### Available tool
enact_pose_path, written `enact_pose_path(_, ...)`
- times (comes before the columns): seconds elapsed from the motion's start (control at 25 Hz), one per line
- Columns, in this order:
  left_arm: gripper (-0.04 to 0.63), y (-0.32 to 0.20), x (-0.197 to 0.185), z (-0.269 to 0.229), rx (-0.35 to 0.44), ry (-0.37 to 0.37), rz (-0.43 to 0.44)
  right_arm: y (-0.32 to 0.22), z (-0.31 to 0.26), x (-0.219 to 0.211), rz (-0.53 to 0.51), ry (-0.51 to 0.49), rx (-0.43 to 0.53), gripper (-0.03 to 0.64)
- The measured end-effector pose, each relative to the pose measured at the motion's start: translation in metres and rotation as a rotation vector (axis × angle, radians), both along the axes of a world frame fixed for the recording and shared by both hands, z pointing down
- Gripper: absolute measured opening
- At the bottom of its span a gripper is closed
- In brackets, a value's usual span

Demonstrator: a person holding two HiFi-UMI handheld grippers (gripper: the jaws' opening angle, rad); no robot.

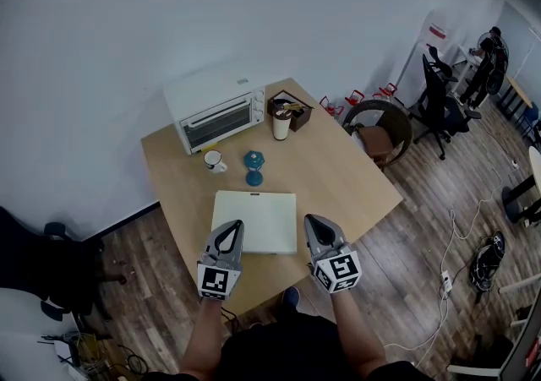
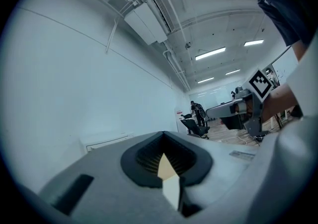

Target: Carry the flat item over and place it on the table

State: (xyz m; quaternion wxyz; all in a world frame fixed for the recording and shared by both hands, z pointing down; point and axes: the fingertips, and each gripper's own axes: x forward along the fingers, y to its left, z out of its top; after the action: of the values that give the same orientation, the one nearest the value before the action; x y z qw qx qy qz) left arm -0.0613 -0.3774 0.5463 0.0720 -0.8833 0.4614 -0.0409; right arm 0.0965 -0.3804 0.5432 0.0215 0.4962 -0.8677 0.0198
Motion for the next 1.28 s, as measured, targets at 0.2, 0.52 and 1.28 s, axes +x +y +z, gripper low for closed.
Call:
enact_pose_path(0.2,0.0,0.003,0.009,-0.005,-0.001,0.008,0.029,-0.011,0.003,-0.013,-0.042,0.021,0.019,0.008)
enact_pose_path(0.52,0.0,0.004,0.005,-0.009,0.017,0.0,0.022,-0.006,0.009,-0.024,-0.06,0.044,0.014,0.006)
enact_pose_path(1.28,-0.002,0.003,-0.001,-0.006,-0.029,0.036,0.026,-0.003,0.005,-0.025,-0.072,0.032,0.022,0.006)
